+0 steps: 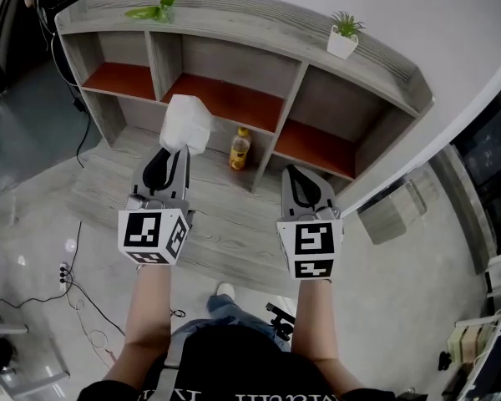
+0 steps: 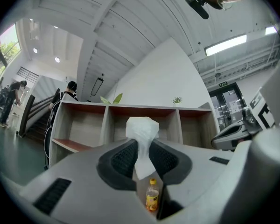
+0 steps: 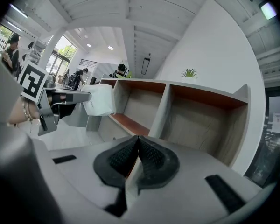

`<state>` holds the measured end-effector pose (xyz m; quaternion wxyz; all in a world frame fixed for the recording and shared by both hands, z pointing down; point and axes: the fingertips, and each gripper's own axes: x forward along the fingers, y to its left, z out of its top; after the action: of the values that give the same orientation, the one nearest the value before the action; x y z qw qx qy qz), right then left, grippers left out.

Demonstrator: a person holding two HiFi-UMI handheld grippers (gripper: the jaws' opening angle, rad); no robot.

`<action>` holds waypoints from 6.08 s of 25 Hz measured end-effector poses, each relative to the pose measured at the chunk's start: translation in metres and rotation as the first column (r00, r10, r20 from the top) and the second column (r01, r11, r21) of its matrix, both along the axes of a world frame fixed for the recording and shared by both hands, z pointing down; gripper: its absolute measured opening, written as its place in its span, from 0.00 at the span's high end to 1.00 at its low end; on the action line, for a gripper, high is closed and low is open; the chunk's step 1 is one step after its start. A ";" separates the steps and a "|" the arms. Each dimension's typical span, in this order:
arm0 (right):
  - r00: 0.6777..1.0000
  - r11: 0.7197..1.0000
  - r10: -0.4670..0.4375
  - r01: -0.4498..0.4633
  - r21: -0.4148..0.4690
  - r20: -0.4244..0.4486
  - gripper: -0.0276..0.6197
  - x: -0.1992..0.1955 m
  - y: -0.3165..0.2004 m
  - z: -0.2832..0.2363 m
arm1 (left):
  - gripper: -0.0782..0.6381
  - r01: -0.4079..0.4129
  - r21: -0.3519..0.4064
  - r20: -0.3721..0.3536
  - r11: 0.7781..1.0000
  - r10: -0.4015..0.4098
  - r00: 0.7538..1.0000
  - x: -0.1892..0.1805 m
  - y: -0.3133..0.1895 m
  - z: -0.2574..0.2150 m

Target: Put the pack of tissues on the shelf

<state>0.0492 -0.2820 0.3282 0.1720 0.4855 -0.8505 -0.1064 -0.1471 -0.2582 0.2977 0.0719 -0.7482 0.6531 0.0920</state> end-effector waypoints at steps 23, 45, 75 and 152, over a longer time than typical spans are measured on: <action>0.997 1.000 -0.012 0.014 -0.016 0.074 0.93 0.021 -0.121 -0.003 | 0.78 -0.091 -0.014 -0.267 0.996 0.084 0.960 0.009 -0.130 -0.002; 0.993 0.995 0.094 -0.092 -0.032 0.074 0.93 0.002 -0.110 0.000 | 0.78 -0.377 -0.039 -0.763 0.925 0.216 0.609 -0.015 -0.161 0.032; 0.989 0.990 0.137 -0.138 0.018 0.052 0.93 -0.009 -0.080 -0.015 | 0.51 -0.425 -0.151 -0.923 0.893 0.025 0.383 -0.030 -0.157 0.073; 0.982 0.979 0.175 -0.182 0.087 0.075 0.93 0.002 -0.049 -0.041 | 0.68 -0.174 -0.124 0.196 0.977 0.196 0.961 -0.003 -0.123 0.010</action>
<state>0.0509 -0.3306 0.2871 0.1292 0.5708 -0.8028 -0.1139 -0.1497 -0.3812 0.3078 0.0907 -0.8142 0.5733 -0.0149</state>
